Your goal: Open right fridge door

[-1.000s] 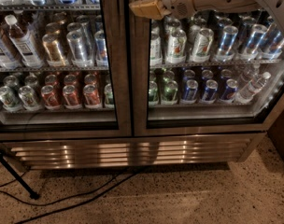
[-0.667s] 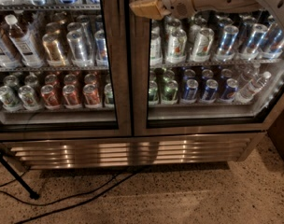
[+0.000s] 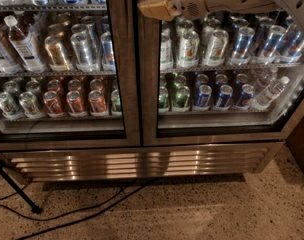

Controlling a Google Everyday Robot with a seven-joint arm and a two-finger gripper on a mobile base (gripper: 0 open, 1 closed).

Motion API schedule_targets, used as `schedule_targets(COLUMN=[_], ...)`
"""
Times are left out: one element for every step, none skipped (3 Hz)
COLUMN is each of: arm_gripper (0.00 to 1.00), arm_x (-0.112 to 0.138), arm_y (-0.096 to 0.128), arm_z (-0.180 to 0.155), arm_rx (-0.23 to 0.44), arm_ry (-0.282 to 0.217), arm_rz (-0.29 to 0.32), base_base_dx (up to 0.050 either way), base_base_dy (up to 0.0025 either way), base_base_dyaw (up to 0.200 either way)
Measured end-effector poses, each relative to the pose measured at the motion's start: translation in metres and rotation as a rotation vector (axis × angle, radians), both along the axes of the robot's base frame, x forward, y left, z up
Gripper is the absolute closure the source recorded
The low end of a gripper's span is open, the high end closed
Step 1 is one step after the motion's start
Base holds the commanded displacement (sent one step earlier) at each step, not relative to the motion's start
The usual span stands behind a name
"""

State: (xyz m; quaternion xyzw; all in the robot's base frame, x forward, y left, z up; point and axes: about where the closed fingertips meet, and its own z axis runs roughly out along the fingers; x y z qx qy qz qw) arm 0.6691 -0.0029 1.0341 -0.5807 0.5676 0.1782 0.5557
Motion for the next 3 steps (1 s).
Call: schedule_targets(arm_gripper=[1.0,1.0,1.0], arm_x=[0.0014,0.0029,0.0024], arm_y=[-0.0016,-0.0021,-0.0014], arm_z=[0.003,0.0029,0.0025], arm_rx=[-0.002,-0.003,-0.006], arm_ry=[-0.003,-0.003,-0.003], arm_rz=[-0.018,-0.02,-0.033], base_base_dx=[0.0,0.0,0.0], base_base_dy=[0.0,0.0,0.0], base_base_dyaw=[0.0,0.0,0.0])
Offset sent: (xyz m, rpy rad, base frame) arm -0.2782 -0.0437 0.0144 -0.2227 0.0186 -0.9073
